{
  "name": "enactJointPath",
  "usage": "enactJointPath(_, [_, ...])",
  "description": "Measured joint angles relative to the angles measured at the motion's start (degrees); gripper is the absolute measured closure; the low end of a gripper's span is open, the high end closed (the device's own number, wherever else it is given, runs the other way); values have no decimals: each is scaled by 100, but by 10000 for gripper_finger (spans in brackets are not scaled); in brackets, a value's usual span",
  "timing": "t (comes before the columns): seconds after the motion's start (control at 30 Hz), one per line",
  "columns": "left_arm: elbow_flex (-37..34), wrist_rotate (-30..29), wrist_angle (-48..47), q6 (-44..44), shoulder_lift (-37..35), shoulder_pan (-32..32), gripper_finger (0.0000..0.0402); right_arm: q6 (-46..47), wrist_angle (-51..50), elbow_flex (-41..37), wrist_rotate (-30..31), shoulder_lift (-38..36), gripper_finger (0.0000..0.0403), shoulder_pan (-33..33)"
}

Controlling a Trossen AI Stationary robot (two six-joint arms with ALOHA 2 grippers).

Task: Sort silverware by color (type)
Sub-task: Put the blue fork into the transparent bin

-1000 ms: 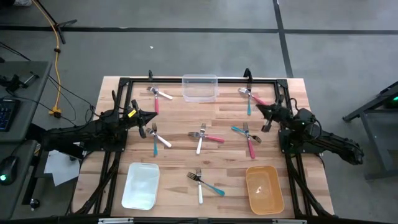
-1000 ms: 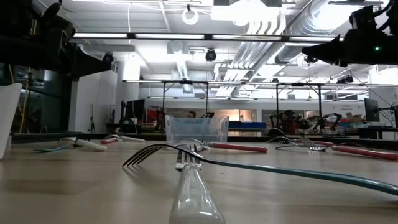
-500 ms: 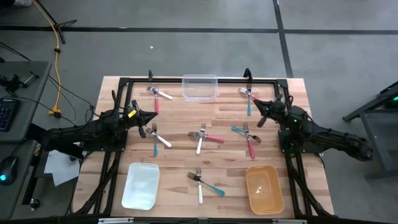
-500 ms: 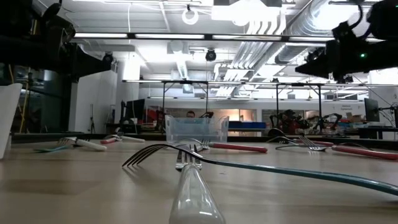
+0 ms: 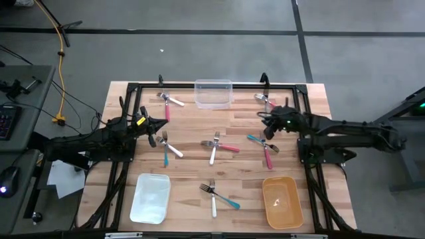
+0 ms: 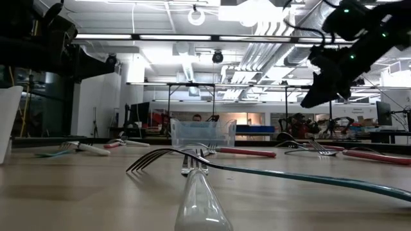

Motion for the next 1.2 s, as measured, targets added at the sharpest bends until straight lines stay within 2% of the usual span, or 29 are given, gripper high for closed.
enactJointPath(0.13, [0, 27, -1, -40, 1, 0, 401, 357, -779, 589, -308, 770, 286, 402])
enactJointPath(0.3, [0, 27, -1, -40, 1, 0, 401, 641, -1568, 1003, -612, 1715, 284, 899])
enactJointPath(0.43, [0, 27, -1, -42, 0, 0, 401, 801, -1588, 1048, -914, 2343, 284, 1064])
enactJointPath(0.77, [0, 27, -1, -44, -1, 0, 401, 862, -1304, 1067, -842, 3322, 286, 1002])
enactJointPath(0.9, [-1, 29, -2, -44, 1, 0, 401, 856, -1284, 1076, -824, 3449, 310, 1000])
enactJointPath(1.1, [0, 29, -1, -44, 0, 1, 401, 732, -1255, 1065, -827, 3420, 382, 1000])
enactJointPath(1.2, [0, 29, -1, -35, 0, 1, 401, 695, -1252, 1063, -842, 3420, 393, 972])
